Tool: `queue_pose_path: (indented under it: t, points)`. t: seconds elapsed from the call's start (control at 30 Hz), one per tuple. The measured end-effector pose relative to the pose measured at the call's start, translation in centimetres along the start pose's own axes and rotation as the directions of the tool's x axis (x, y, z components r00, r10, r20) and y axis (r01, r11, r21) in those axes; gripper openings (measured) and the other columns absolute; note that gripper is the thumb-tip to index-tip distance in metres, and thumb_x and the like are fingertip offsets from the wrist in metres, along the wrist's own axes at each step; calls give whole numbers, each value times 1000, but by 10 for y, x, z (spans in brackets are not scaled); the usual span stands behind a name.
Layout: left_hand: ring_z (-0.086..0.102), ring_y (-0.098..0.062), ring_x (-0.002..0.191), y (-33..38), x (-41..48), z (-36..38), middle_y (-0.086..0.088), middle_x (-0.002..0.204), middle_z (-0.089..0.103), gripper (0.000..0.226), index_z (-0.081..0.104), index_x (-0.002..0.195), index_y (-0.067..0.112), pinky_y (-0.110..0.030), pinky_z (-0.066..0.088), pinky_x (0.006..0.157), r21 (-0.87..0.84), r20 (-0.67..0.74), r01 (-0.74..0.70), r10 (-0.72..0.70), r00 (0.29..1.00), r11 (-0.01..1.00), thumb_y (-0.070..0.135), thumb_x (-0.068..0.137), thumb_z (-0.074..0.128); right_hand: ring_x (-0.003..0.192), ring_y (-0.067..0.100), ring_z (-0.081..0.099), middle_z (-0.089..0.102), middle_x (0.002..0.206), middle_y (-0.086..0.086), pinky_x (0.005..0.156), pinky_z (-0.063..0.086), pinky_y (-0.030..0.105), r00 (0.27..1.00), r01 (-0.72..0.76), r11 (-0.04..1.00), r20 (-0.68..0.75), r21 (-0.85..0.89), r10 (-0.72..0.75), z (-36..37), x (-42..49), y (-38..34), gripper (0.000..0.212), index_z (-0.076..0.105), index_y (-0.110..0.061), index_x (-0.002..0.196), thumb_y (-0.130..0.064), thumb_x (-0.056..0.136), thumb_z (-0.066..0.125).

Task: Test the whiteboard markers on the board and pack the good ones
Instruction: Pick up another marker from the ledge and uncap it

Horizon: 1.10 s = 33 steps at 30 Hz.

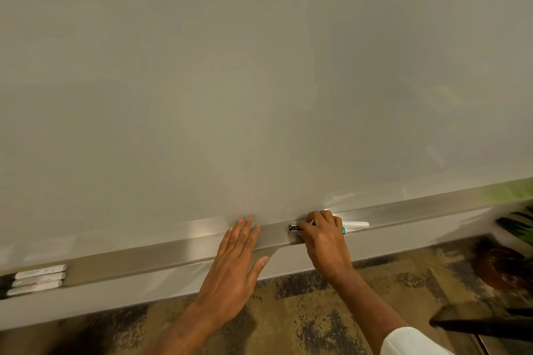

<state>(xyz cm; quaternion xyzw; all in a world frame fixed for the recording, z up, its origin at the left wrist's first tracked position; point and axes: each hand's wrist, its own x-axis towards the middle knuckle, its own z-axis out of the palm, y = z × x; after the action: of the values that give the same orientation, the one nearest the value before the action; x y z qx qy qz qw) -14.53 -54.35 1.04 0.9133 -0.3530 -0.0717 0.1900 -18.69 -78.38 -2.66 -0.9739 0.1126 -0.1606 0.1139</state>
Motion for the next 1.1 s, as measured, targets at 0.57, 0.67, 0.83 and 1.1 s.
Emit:
queue_pose_path:
  t: [0.57, 0.67, 0.83, 1.1]
  points:
    - [59, 4, 122, 30, 14, -87, 8, 137, 64, 45, 57, 143, 20, -11, 46, 101, -911, -39, 162, -472, 881, 378, 31, 99, 60, 116, 12, 53, 68, 113, -8, 98, 42, 27, 954, 133, 806, -295, 576, 53, -57, 18, -131, 21, 73, -23, 113, -26, 93, 67]
    - [67, -6, 115, 32, 11, -111, 7, 120, 74, 36, 66, 132, 22, -27, 51, 103, -960, -27, 117, -501, 865, 254, 31, 97, 63, 116, 10, 54, 67, 114, -11, 98, 42, 27, 954, 160, 767, -298, 621, 43, -74, 23, -157, 23, 72, -25, 116, -22, 93, 68]
    - [72, -20, 105, 35, -2, -156, -3, 104, 78, 20, 73, 114, 14, -27, 56, 94, -984, -79, 16, -512, 855, 178, 20, 102, 58, 111, 9, 57, 66, 114, -17, 94, 47, 27, 961, 146, 721, -270, 677, 58, -108, 32, -194, 25, 70, -32, 118, -37, 95, 62]
    - [71, -22, 110, 20, -41, -239, -10, 108, 77, 24, 70, 112, 5, -36, 50, 107, -969, -153, -58, -396, 906, 240, 20, 105, 53, 106, 10, 67, 72, 109, -16, 89, 56, 30, 998, 60, 482, -61, 874, -14, -184, 42, -250, 22, 71, -27, 117, -28, 96, 65]
